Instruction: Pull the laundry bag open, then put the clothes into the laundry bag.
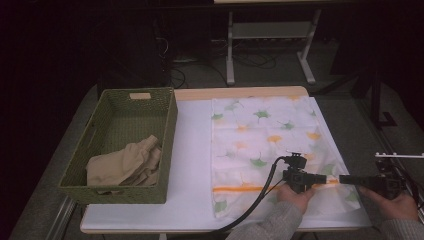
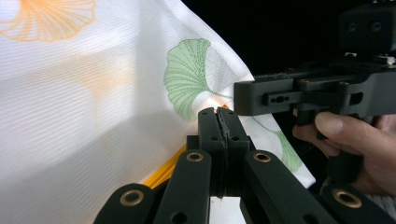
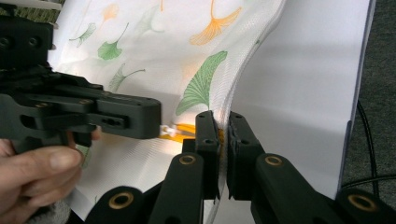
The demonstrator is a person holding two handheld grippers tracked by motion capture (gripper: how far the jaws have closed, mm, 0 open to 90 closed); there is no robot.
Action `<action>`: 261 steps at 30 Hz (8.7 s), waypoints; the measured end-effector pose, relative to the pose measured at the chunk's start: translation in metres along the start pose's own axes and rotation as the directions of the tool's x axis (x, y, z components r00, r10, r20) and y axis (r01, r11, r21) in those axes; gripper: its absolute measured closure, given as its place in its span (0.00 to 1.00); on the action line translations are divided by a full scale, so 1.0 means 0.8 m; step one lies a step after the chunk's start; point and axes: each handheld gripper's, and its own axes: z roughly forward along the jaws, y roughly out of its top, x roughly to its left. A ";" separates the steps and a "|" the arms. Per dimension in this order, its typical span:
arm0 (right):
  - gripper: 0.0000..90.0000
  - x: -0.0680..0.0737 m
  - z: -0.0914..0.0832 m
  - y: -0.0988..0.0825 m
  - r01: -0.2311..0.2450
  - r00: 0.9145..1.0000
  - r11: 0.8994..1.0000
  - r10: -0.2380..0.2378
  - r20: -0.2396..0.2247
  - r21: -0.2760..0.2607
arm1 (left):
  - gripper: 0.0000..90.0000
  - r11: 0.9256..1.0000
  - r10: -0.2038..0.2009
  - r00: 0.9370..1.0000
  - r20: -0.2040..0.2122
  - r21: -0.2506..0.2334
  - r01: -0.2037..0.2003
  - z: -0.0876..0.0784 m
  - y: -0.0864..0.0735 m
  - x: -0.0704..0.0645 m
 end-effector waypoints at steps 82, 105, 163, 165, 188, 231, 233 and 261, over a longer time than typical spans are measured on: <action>0.94 0.004 0.018 -0.007 0.054 0.992 0.997 -0.060 0.114 0.053 | 1.00 0.991 -0.046 0.977 -0.206 -0.130 0.019 -0.326 -0.067 0.099; 0.94 0.001 0.023 -0.008 0.059 0.991 0.997 -0.065 0.113 0.059 | 1.00 0.987 -0.035 0.950 -0.311 -0.161 -0.016 -0.363 -0.080 0.103; 0.45 0.102 0.062 0.012 0.388 0.921 0.921 -0.388 -0.040 0.010 | 0.66 0.990 0.001 0.975 -0.220 -0.135 -0.032 -0.367 -0.052 0.083; 0.44 0.114 0.066 0.012 0.409 0.911 0.912 -0.408 -0.055 0.008 | 0.61 0.991 0.002 0.977 -0.213 -0.130 -0.030 -0.368 -0.050 0.081; 0.37 0.165 0.113 0.025 0.599 0.798 0.801 -0.597 -0.083 -0.008 | 0.43 0.996 0.023 0.997 -0.069 -0.088 -0.029 -0.424 -0.008 0.055; 0.36 0.158 0.126 0.030 0.623 0.780 0.781 -0.617 -0.099 0.044 | 0.30 0.978 -0.083 0.963 -0.255 -0.209 0.029 -0.627 0.001 0.123; 0.36 0.158 0.126 0.029 0.621 0.782 0.782 -0.615 -0.099 0.049 | 0.29 0.977 -0.094 0.957 -0.273 -0.209 0.036 -0.631 -0.001 0.129; 0.36 0.159 0.141 0.030 0.631 0.775 0.770 -0.619 -0.128 0.095 | 0.26 0.985 -0.147 0.800 -0.582 -0.014 0.171 -0.642 0.003 0.181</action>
